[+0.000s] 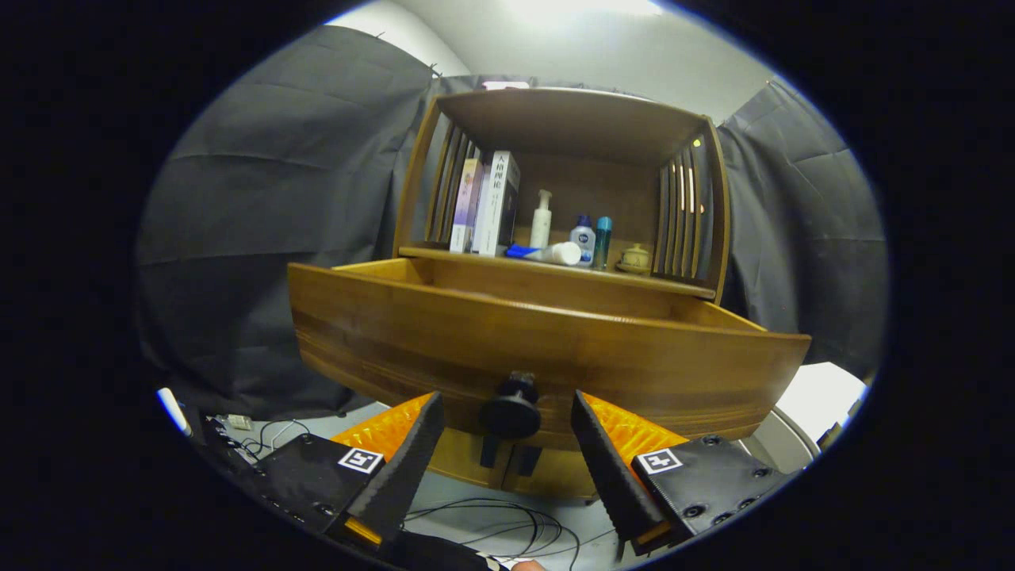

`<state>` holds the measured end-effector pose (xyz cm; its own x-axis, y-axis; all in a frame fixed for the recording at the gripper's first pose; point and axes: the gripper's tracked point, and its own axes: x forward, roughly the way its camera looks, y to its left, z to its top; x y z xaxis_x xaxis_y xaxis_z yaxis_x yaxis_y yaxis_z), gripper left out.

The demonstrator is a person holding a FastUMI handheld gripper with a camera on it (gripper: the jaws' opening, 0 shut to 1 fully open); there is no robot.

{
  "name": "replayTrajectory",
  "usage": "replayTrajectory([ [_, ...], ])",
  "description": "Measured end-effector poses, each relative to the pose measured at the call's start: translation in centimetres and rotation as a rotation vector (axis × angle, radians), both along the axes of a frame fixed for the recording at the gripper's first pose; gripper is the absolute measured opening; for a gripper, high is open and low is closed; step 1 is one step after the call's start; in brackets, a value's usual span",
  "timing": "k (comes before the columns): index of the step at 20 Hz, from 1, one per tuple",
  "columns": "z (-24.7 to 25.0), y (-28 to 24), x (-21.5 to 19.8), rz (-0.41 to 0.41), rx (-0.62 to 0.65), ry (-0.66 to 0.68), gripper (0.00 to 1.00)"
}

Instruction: Pull open the drawer, take out the items inside it, and place them on the countertop above the cabinet.

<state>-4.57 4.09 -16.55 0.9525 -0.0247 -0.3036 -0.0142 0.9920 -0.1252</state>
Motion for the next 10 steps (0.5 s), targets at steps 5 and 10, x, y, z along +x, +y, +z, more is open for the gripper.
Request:
replayTrajectory([
  [5,-1.2,-1.5,1.7,-0.058,-0.002,0.022,0.98],
  [10,-1.0,-2.0,1.8,-0.086,-0.008,0.005,0.98],
])
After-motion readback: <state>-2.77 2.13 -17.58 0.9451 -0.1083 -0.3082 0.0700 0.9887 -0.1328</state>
